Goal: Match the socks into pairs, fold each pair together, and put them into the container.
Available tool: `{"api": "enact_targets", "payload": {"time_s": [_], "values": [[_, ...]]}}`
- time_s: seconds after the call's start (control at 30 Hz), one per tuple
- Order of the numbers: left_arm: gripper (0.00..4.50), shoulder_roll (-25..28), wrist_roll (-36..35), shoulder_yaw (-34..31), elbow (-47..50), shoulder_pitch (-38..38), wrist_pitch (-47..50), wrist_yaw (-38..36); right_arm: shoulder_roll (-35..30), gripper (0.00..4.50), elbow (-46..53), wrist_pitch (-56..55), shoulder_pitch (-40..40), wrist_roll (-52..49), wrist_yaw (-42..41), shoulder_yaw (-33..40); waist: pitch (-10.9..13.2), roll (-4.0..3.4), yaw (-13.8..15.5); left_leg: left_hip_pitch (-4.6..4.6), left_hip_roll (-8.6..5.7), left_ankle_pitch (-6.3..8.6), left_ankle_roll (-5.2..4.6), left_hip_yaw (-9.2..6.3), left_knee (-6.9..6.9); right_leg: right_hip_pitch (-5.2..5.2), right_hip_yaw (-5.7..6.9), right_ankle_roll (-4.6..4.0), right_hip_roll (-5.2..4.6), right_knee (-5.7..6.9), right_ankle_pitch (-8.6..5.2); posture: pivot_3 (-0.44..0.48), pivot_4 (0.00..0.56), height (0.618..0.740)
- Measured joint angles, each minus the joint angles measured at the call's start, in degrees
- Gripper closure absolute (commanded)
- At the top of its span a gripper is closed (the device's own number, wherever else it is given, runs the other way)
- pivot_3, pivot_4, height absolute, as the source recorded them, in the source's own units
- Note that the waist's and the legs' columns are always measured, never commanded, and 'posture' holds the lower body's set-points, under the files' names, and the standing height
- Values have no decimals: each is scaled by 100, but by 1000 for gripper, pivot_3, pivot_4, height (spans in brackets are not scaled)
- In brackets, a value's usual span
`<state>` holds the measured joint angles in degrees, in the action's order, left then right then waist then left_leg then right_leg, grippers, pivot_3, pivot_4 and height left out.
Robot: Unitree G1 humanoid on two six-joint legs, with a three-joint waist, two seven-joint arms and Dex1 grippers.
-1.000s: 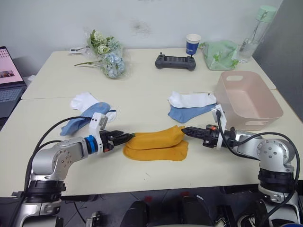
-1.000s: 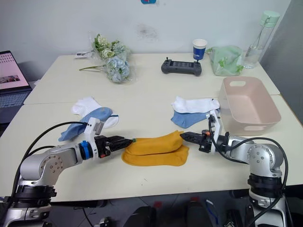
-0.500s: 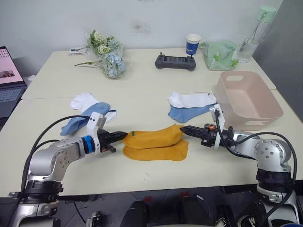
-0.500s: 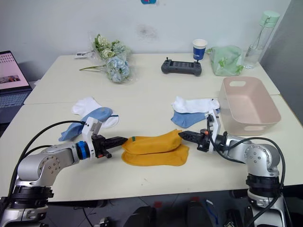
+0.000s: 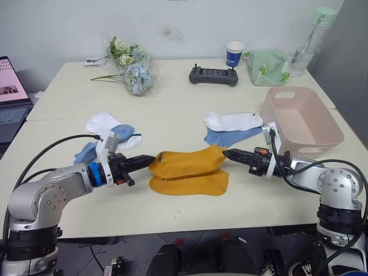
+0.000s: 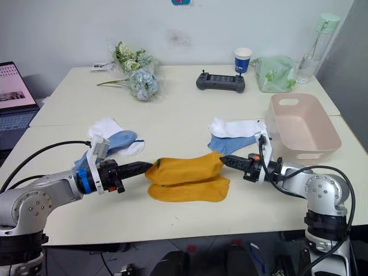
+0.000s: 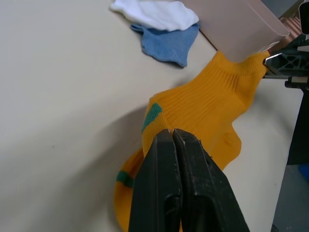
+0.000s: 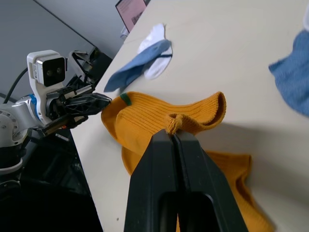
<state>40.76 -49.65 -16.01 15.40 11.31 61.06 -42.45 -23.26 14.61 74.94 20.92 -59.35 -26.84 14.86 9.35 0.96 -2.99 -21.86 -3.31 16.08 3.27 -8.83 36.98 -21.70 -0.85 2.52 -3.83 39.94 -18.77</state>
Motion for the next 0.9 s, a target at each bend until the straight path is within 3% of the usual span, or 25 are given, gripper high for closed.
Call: {"api": "enact_targets", "payload": {"time_s": [0.37,0.9], "values": [[4466,-46,63,38,-20,-136,-141,153,68,4500,328,-13,-748,-222,366,-18,0,0,16,1,0,1,-1,4,-1,1,-2,0,3,-2,0,0,150,740],[4466,58,357,174,-179,-343,-386,-56,191,4500,529,-273,-1072,-434,741,-192,0,0,12,2,1,1,-2,3,-2,0,-3,1,7,-2,0,0,150,740]]}}
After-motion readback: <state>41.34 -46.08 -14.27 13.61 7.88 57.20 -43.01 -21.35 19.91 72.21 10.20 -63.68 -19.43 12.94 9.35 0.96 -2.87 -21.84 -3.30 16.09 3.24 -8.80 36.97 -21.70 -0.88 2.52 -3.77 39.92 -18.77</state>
